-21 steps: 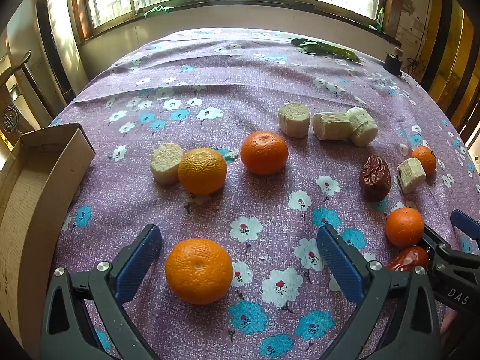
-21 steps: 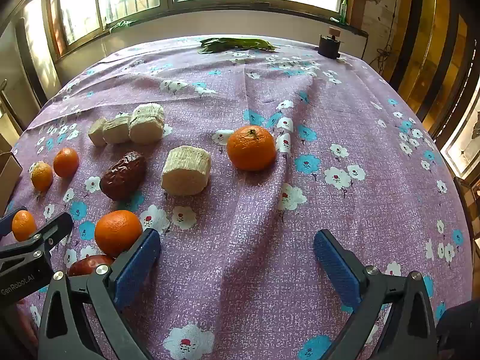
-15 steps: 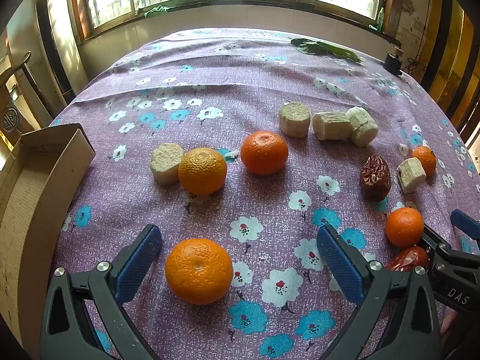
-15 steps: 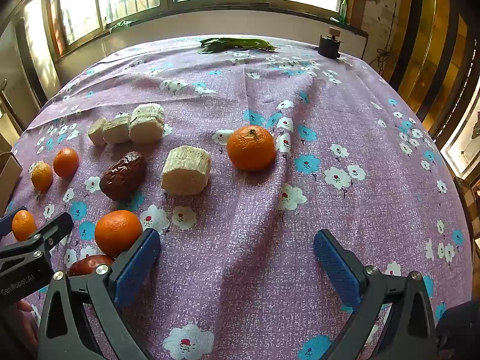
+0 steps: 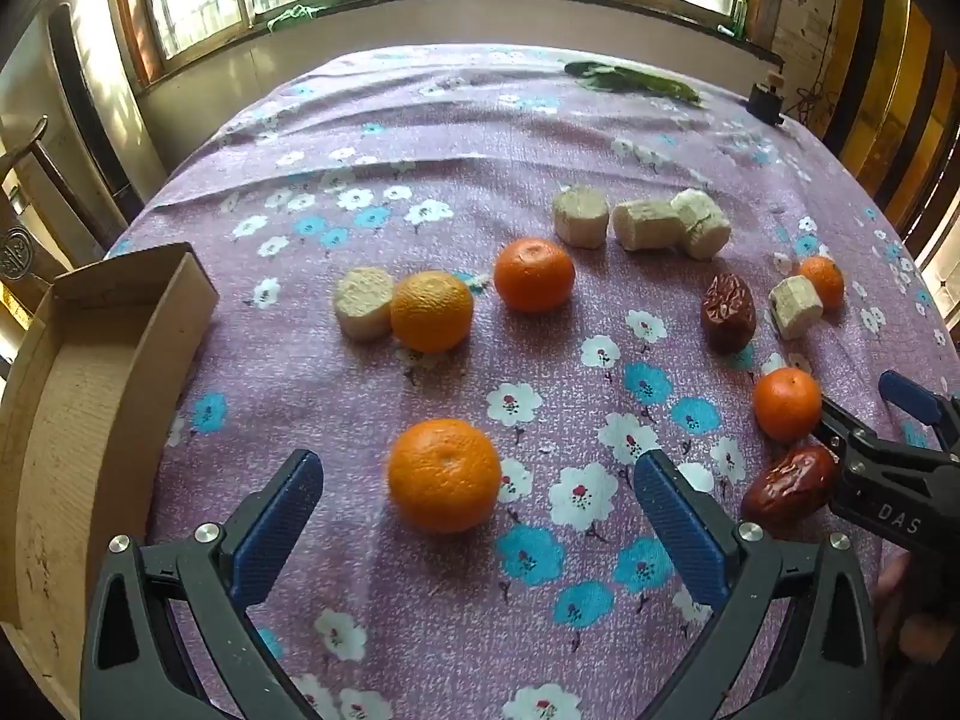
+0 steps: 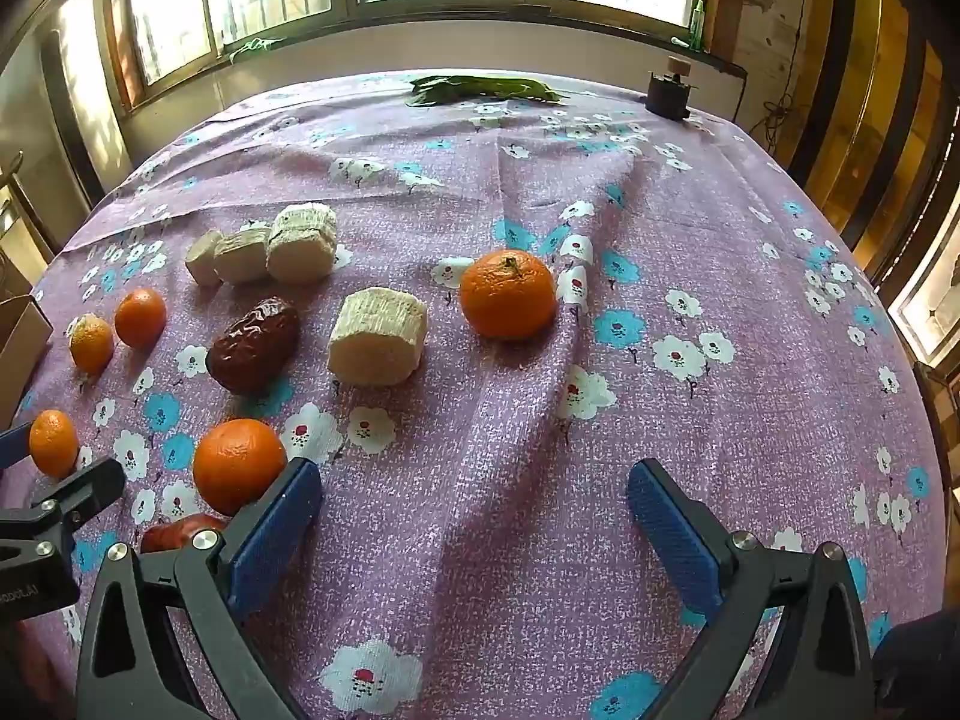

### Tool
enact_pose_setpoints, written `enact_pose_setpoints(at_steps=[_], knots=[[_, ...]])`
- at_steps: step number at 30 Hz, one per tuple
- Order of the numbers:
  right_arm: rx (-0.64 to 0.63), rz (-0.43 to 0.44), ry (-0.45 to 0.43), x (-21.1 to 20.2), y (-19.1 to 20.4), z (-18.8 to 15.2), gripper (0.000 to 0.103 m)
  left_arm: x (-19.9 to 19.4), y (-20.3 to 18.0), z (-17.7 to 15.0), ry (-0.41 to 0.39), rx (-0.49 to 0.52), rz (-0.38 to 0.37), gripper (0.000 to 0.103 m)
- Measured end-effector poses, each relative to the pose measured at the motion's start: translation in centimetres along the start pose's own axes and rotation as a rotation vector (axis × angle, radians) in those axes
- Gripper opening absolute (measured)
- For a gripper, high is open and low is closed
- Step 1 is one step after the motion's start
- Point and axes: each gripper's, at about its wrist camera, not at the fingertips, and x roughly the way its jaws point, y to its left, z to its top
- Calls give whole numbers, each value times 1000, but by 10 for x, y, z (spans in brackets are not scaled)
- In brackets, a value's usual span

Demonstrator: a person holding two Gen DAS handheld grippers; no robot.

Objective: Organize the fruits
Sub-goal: 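Move both tools over the table toward the fruits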

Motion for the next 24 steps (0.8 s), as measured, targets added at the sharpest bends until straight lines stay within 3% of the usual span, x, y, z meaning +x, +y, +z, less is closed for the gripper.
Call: enact_pose_setpoints(at_steps=[3, 11, 17, 24], knots=[[-7, 9, 3, -1, -1, -1, 102, -24, 22, -2, -51, -28, -9, 103], [13, 169, -78, -33, 3, -1, 103, -63, 94, -2, -80, -117, -15, 103], [-20, 213, -120, -53, 20, 8, 103, -65, 108, -12, -75, -114, 0, 103], [-56, 252, -165, -67, 36, 12, 103, -60, 90, -14, -81, -85, -4, 103]])
